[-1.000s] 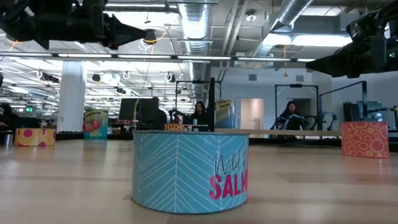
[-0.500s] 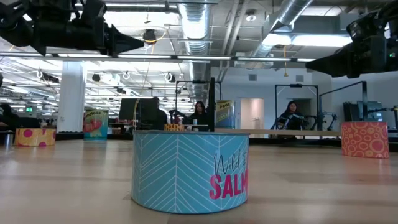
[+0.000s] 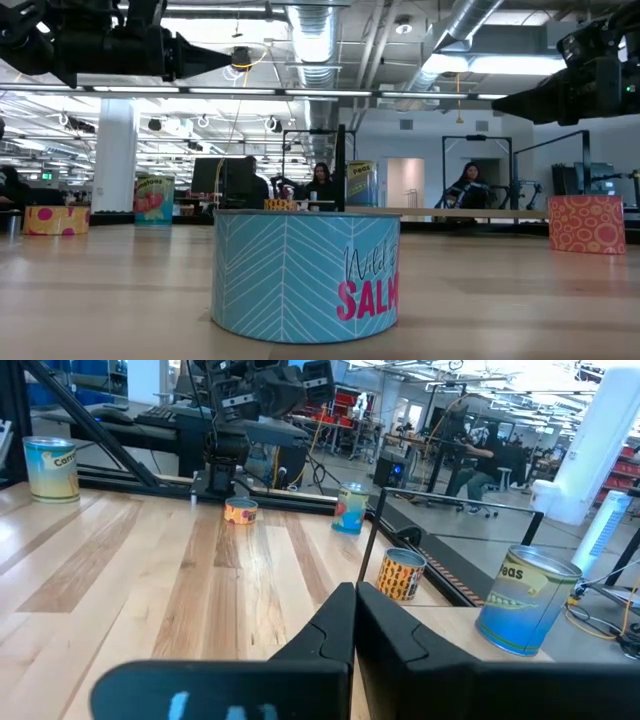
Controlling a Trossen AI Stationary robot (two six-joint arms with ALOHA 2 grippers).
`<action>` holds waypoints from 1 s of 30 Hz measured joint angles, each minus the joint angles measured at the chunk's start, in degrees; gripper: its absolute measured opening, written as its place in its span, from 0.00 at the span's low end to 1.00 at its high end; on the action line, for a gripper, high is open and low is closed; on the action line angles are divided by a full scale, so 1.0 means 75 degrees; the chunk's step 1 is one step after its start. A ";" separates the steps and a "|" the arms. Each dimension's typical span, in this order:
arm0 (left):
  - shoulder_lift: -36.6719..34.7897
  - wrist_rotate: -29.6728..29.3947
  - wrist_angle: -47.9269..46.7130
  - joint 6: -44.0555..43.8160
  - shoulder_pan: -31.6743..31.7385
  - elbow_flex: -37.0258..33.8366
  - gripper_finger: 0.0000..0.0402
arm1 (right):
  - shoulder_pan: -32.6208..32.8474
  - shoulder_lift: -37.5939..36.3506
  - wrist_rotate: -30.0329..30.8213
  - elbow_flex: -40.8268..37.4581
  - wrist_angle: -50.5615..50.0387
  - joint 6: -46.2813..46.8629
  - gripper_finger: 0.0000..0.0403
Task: Pick and place cans onto a shelf
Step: Put the canned orange on the shelf
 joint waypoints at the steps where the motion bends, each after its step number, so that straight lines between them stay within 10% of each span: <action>1: 0.0004 0.0014 -0.0020 -0.0004 -0.0001 -0.0002 0.00 | 0.0000 0.0001 0.0000 -0.0001 0.0000 -0.0002 0.08; 30: 0.0001 0.0208 -0.0050 -0.0152 0.0002 0.0000 0.00 | 0.0000 0.0003 -0.0004 -0.0031 0.0381 0.0531 0.08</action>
